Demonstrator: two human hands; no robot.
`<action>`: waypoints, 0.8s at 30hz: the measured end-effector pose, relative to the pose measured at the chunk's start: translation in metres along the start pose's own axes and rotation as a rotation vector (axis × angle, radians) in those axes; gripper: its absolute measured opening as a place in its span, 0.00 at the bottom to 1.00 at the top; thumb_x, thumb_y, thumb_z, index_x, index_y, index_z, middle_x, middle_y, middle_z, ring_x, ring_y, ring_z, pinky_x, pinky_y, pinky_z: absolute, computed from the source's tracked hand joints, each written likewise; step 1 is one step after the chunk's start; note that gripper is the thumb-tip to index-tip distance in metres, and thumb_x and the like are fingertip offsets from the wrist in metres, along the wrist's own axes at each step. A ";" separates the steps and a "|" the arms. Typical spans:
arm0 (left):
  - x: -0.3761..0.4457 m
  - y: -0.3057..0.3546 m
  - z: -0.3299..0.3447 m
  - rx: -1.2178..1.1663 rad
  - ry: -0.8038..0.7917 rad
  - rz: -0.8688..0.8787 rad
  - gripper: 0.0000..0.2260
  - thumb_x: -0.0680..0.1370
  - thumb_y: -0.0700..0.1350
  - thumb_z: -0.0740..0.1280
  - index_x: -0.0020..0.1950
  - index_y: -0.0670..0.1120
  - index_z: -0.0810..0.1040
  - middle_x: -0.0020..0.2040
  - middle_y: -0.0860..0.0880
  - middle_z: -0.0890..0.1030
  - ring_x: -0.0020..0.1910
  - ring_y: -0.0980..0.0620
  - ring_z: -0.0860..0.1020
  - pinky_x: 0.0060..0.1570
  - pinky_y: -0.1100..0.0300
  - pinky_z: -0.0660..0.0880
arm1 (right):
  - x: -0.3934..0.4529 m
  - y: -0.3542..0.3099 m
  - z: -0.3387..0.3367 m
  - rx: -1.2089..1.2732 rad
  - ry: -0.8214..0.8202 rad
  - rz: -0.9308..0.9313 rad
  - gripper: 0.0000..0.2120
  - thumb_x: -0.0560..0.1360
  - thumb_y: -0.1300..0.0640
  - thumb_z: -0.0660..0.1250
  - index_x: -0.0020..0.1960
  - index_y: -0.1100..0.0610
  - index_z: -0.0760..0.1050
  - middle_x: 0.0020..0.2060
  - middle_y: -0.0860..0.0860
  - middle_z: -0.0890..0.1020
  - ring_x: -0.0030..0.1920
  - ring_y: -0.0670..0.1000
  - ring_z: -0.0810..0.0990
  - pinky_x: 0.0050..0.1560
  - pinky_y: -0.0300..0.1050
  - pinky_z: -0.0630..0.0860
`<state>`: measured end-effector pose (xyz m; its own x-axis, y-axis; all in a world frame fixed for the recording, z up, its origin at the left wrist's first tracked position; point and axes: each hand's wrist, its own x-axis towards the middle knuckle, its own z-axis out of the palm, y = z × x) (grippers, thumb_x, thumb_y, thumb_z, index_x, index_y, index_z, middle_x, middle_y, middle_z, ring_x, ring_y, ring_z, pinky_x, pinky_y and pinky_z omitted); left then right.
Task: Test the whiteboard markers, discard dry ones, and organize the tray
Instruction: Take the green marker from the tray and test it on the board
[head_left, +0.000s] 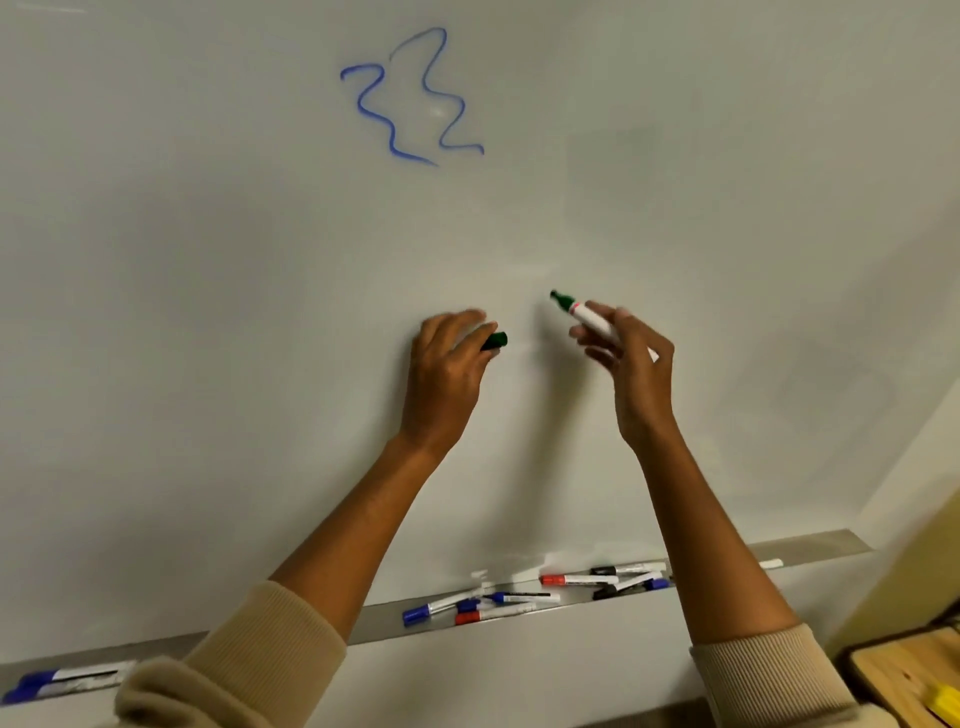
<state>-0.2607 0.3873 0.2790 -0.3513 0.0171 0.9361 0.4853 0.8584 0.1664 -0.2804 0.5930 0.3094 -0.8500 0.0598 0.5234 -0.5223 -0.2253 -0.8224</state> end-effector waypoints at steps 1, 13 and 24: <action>-0.012 0.003 0.002 -0.048 -0.053 -0.013 0.11 0.78 0.42 0.68 0.58 0.40 0.81 0.56 0.44 0.81 0.56 0.44 0.76 0.56 0.49 0.75 | -0.009 0.006 -0.007 0.041 -0.024 0.049 0.18 0.85 0.54 0.56 0.53 0.57 0.84 0.42 0.59 0.86 0.46 0.58 0.84 0.53 0.50 0.77; -0.113 0.035 0.033 -0.400 -0.594 -0.323 0.09 0.80 0.41 0.67 0.59 0.43 0.80 0.50 0.48 0.81 0.48 0.52 0.78 0.51 0.55 0.78 | -0.108 0.073 -0.065 -0.126 -0.076 0.305 0.22 0.85 0.56 0.53 0.49 0.63 0.84 0.37 0.61 0.85 0.45 0.60 0.85 0.56 0.52 0.81; -0.148 0.082 0.045 -0.637 -0.932 -0.438 0.06 0.78 0.45 0.69 0.54 0.45 0.81 0.41 0.49 0.81 0.37 0.56 0.76 0.39 0.64 0.74 | -0.149 0.110 -0.114 0.055 0.042 0.739 0.21 0.83 0.54 0.56 0.40 0.66 0.79 0.32 0.62 0.80 0.37 0.57 0.78 0.48 0.50 0.77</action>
<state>-0.2053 0.4784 0.1402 -0.8993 0.3759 0.2234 0.3957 0.4822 0.7816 -0.2187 0.6702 0.1154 -0.9811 -0.0892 -0.1718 0.1898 -0.2693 -0.9442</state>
